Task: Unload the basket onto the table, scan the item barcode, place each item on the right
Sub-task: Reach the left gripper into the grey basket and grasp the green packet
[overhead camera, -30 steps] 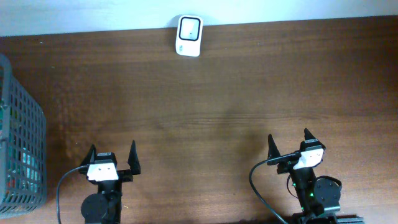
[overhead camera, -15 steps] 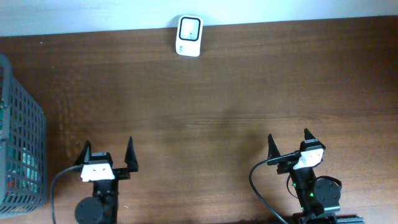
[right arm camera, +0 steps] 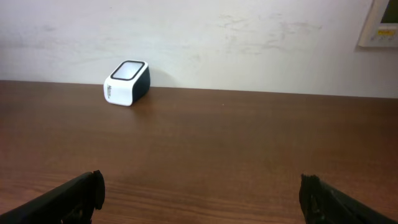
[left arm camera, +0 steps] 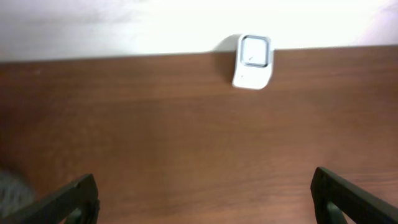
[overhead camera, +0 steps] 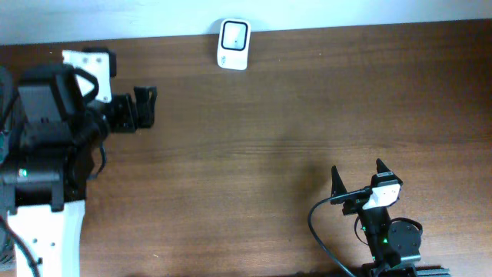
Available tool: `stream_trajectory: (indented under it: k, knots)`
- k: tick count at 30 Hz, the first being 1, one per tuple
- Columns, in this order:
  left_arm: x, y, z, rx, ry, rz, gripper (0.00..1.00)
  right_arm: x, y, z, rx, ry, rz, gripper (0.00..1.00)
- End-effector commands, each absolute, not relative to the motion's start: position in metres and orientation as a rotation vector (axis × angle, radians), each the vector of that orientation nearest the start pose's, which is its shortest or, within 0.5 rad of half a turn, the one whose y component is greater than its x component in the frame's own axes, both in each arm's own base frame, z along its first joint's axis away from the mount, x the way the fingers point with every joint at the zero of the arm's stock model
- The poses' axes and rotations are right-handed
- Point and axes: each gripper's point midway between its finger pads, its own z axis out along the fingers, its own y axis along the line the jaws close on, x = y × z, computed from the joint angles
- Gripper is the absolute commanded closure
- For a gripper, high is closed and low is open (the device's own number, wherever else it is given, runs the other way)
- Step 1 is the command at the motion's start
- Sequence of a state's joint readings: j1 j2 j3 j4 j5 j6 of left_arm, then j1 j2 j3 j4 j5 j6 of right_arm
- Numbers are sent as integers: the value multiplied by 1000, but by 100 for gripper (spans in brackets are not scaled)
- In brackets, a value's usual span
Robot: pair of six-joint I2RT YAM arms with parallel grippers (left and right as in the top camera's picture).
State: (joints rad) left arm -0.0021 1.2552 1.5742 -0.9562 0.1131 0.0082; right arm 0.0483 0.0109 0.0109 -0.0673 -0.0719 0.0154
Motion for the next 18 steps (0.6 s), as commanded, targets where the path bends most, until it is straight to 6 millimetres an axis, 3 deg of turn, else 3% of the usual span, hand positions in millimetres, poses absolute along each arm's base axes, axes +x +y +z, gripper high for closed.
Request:
stream_trajectory:
  k: [1,4,7,9,10,13,18]
  knots:
    - [363,-36,370,148,2159,-220,1,245,22,157,-75,1641,100,2]
    - [374,-12,370,164,2144,-18,1,245,22,157,-75,1641,100,2]
    - [379,77,388,-211,2058,161,1,245,22,157,-75,1641,100,2]
    - [369,132,396,-369,2003,243,3,245,22,157,-75,1641,100,2]
    - [357,171,395,-477,1981,307,3,245,22,157,-75,1641,100,2]
    - [329,244,374,-715,1980,397,3,245,22,157,-75,1641,100,2]
    - [308,301,324,-940,2048,420,1,245,22,157,-75,1641,100,2]
